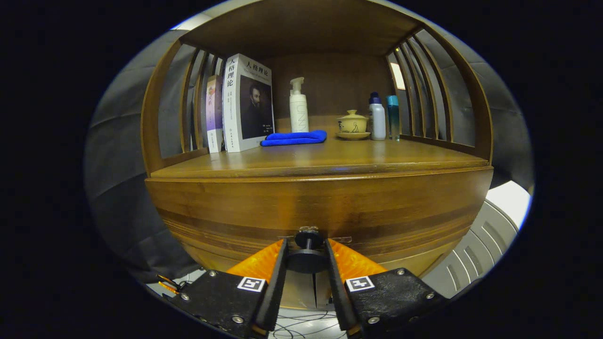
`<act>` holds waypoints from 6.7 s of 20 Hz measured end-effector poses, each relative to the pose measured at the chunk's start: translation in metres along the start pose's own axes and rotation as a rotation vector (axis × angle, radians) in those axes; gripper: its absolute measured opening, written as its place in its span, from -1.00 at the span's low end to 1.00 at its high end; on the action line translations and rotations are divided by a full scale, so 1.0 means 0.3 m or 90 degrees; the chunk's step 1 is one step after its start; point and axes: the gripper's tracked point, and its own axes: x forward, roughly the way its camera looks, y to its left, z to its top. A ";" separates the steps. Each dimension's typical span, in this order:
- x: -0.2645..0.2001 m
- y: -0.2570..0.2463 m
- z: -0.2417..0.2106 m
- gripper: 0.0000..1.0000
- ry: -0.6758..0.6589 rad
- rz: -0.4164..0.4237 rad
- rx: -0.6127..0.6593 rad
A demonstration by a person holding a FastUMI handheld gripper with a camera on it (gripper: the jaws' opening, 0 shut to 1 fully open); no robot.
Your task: Pull open the drawer, take out the items inside it, and place them on the countertop above the cabinet.
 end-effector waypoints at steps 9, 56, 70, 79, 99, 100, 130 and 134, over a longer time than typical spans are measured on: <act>-0.044 -0.004 -0.011 -0.22 0.013 -0.012 -0.013; -0.633 0.041 0.050 0.82 -0.085 0.006 0.020; -0.449 -0.005 0.356 0.85 -0.088 -0.076 -0.053; -0.179 -0.003 0.115 0.87 0.158 -0.097 -0.035; -0.117 -0.055 -0.168 0.81 0.493 -0.139 0.008; -0.123 -0.053 -0.181 0.80 0.512 -0.138 0.003; -0.107 0.001 0.115 -0.13 0.140 -0.090 0.024; -0.144 -0.002 0.291 -0.13 0.013 -0.087 0.022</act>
